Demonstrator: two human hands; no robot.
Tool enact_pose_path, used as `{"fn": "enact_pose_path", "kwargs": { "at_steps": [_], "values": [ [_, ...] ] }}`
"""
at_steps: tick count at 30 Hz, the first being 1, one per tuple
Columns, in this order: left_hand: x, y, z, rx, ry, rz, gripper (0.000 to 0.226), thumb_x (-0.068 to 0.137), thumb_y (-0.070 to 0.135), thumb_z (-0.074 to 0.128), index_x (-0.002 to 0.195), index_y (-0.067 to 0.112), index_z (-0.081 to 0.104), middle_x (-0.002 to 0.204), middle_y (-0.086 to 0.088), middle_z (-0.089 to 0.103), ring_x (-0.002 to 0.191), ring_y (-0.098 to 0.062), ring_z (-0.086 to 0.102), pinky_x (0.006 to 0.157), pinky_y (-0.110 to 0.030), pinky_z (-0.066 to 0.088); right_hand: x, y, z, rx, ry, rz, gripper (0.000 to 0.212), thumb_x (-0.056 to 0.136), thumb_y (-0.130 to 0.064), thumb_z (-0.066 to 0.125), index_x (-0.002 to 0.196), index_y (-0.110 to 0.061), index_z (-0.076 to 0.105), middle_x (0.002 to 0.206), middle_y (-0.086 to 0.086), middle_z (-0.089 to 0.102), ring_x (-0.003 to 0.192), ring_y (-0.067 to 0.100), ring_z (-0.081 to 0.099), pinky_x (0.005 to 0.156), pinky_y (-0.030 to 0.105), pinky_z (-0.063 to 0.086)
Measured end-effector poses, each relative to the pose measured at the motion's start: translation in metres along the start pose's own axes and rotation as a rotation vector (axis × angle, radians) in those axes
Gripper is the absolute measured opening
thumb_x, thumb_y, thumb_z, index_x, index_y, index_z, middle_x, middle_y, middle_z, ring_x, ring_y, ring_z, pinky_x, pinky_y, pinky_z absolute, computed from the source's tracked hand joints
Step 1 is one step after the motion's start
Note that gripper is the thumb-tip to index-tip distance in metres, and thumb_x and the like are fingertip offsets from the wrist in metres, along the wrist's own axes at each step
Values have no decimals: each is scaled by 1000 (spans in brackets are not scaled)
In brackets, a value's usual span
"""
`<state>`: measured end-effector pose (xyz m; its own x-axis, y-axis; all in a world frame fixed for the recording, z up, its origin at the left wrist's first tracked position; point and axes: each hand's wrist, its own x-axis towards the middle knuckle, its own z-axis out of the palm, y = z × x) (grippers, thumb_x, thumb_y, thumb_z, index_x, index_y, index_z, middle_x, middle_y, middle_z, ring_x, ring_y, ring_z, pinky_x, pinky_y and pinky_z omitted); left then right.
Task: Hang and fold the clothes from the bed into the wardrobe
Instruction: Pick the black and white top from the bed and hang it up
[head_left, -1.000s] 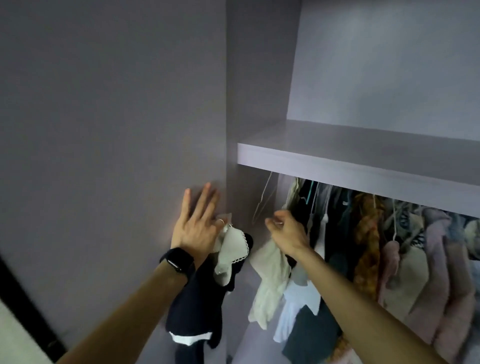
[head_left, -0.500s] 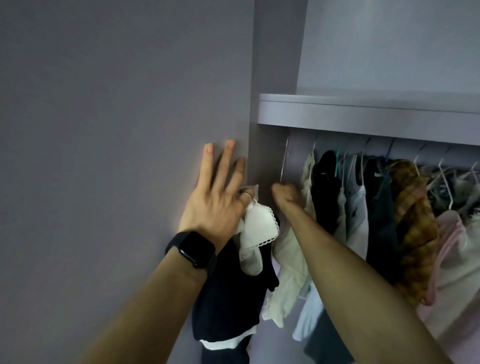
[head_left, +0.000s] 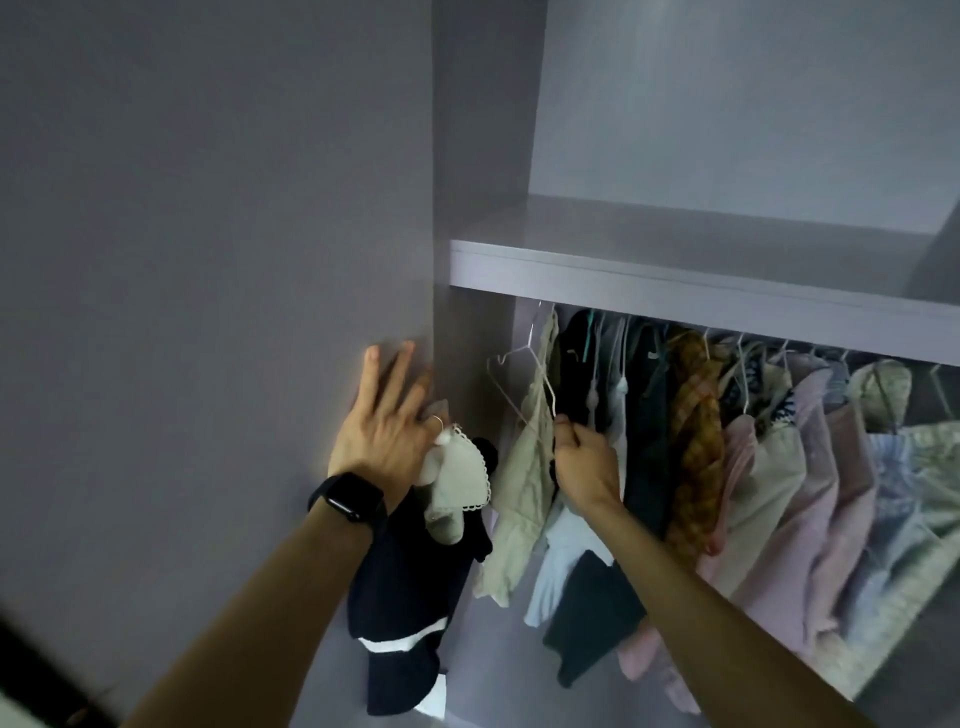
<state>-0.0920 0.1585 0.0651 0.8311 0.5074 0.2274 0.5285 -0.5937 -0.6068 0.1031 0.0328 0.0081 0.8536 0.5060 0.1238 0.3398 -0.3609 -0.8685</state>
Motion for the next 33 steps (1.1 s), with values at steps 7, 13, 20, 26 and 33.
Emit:
{"fn": "enact_pose_path", "kwargs": {
  "at_steps": [7, 13, 20, 26, 33],
  "values": [
    [-66, 53, -13, -882, -127, 211, 40, 99, 57, 42, 134, 38, 50, 165, 19, -1, 134, -28, 46, 98, -46, 48, -174, 58, -94, 209, 41, 46, 46, 100, -23, 59, 58, -7, 51, 48, 5, 44, 47, 10, 42, 56, 30, 34],
    [-126, 129, 3, -1054, 24, 409, 25, 102, 38, 50, 122, 23, 56, 163, 27, -4, 109, -20, 63, 76, -39, 58, -260, 91, -135, 475, -69, 172, 52, 91, -44, 57, 51, -19, 35, 48, 3, 27, 42, 14, 25, 46, 26, 29],
    [-152, 168, -4, -855, 336, 639, 30, 78, 5, 78, 106, 0, 70, 119, -14, 67, 107, -36, 65, 101, -45, 51, -294, 142, -166, -41, -325, 247, 22, 94, -49, 61, 104, -29, 64, 90, -14, 71, 78, -3, 65, 67, 9, 46],
    [-167, 183, -20, -719, 472, 881, 37, 67, 0, 78, 103, 3, 73, 115, -13, 68, 102, -31, 67, 99, -43, 53, -286, 151, -189, 478, -351, 495, 54, 82, -46, 67, 127, -15, 59, 114, 4, 74, 90, 23, 70, 76, 30, 54],
    [-175, 209, -40, -695, 347, 1045, 39, 67, -3, 76, 105, 7, 73, 135, -11, 61, 111, -28, 65, 99, -40, 52, -251, 135, -199, 591, -298, 591, 43, 83, -47, 77, 92, -7, 62, 65, 6, 63, 52, 15, 55, 47, 24, 47]
  ]
}}
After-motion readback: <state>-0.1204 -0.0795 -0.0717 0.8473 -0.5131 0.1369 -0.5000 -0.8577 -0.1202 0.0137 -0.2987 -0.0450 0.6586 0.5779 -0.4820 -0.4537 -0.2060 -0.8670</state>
